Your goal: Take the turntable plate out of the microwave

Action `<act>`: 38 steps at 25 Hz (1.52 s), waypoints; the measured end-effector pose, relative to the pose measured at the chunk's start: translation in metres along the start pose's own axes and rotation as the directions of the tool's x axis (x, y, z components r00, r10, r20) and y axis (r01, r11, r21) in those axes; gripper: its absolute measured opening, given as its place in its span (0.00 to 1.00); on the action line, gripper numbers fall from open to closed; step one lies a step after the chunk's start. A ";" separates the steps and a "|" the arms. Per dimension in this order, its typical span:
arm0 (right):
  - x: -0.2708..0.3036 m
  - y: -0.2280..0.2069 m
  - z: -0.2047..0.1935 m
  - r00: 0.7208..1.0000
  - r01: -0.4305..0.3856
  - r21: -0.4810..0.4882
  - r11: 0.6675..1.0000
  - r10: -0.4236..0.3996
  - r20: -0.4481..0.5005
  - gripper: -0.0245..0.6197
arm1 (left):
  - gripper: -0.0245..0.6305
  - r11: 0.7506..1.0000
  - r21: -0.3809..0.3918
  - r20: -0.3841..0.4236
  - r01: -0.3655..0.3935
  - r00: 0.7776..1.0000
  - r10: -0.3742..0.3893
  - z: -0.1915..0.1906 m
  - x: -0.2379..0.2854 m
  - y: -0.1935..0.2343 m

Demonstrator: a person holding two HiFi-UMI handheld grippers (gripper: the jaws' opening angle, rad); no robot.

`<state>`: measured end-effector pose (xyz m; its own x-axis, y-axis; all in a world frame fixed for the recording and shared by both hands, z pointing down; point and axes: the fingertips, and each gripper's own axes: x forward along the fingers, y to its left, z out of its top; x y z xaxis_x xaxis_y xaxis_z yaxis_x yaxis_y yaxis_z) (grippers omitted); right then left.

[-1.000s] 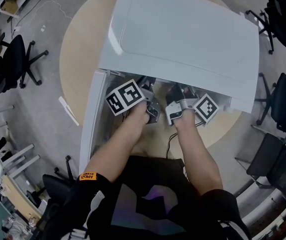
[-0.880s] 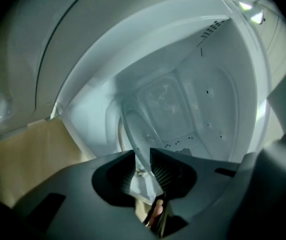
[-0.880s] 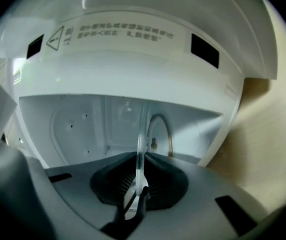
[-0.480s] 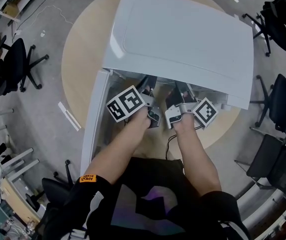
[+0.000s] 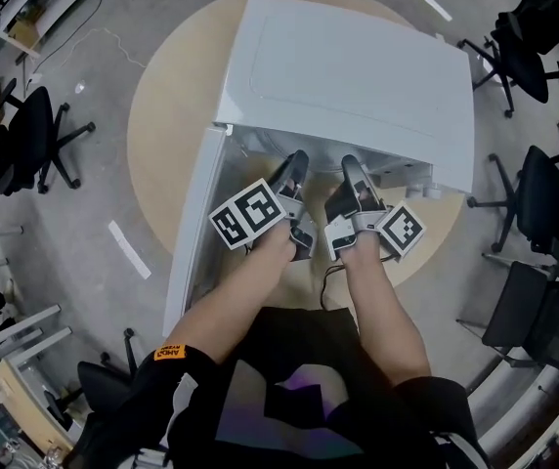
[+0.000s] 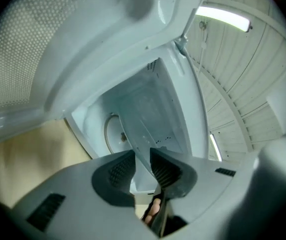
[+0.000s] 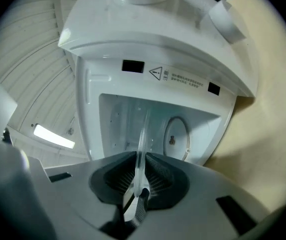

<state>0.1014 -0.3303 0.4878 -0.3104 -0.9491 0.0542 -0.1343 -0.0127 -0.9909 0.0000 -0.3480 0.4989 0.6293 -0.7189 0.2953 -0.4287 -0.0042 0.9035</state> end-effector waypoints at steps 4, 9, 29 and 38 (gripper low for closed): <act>-0.021 0.016 -0.013 1.000 -0.017 -0.023 1.000 0.017 0.006 0.12 | 0.24 1.000 -0.004 0.002 0.027 1.000 -0.027 -0.009 -0.028 -0.009; -0.051 0.030 -0.032 1.000 -0.028 -0.038 0.999 0.028 0.011 0.12 | 0.24 0.999 0.006 -0.003 0.050 0.999 -0.050 -0.021 -0.061 -0.016; -0.179 0.040 -0.063 0.988 -0.101 0.012 0.995 0.101 -0.115 0.13 | 0.24 0.999 0.048 0.102 -0.007 0.995 0.002 -0.119 -0.163 -0.038; -0.249 0.029 -0.071 0.977 -0.111 0.022 0.994 0.113 -0.182 0.13 | 0.24 0.998 0.047 0.151 -0.040 0.988 0.032 -0.182 -0.205 -0.041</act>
<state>0.1081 -0.0725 0.4548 -0.4898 -0.8711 -0.0367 -0.0782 0.0859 -0.9932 0.0062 -0.0737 0.4579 0.5098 -0.8155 0.2740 -0.4837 -0.0083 0.8752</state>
